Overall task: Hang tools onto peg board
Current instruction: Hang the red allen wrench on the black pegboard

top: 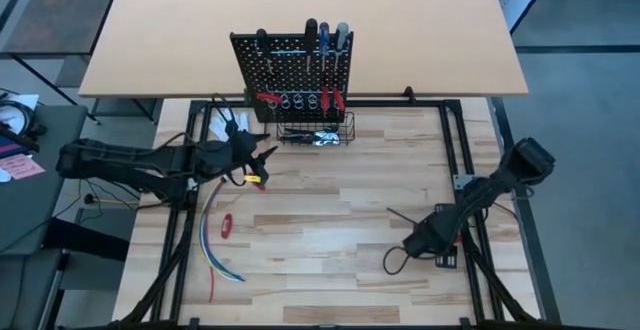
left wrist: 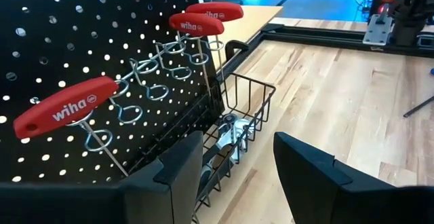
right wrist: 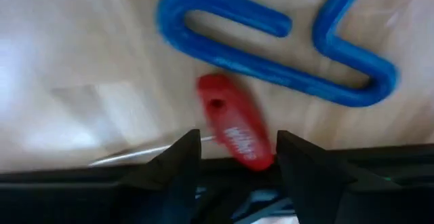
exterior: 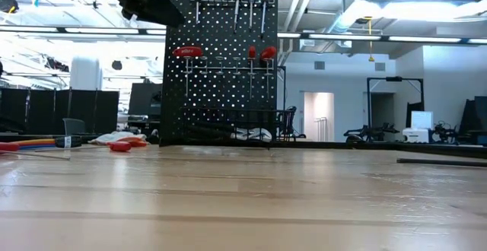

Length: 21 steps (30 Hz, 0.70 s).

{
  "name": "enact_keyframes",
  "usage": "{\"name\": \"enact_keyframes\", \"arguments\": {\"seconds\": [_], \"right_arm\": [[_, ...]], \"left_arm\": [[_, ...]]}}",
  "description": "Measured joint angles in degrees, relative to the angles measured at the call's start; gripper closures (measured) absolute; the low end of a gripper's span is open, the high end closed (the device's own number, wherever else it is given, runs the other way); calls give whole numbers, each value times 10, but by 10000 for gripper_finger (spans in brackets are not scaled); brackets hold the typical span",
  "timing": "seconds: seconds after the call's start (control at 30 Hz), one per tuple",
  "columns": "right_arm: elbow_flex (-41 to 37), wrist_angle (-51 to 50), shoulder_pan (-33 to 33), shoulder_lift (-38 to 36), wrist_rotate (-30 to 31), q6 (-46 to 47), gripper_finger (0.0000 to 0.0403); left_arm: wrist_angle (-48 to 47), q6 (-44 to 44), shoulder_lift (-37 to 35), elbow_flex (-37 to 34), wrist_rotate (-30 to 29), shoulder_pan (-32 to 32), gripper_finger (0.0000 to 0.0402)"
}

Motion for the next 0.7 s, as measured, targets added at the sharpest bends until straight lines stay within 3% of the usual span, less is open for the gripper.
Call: {"name": "enact_keyframes", "arguments": {"seconds": [0.17, 0.4, 0.7], "right_arm": [[2, 32, 14, 33, -2, -9, 238], [30, 48, 3, 76, -37, -18, 318], [175, 142, -58, 130, -20, -115, 320]], "left_arm": [[7, 3, 0, 0, 0, 0, 226], [8, 8, 0, 0, 0, 0, 226], [8, 8, 0, 0, 0, 0, 226]]}}
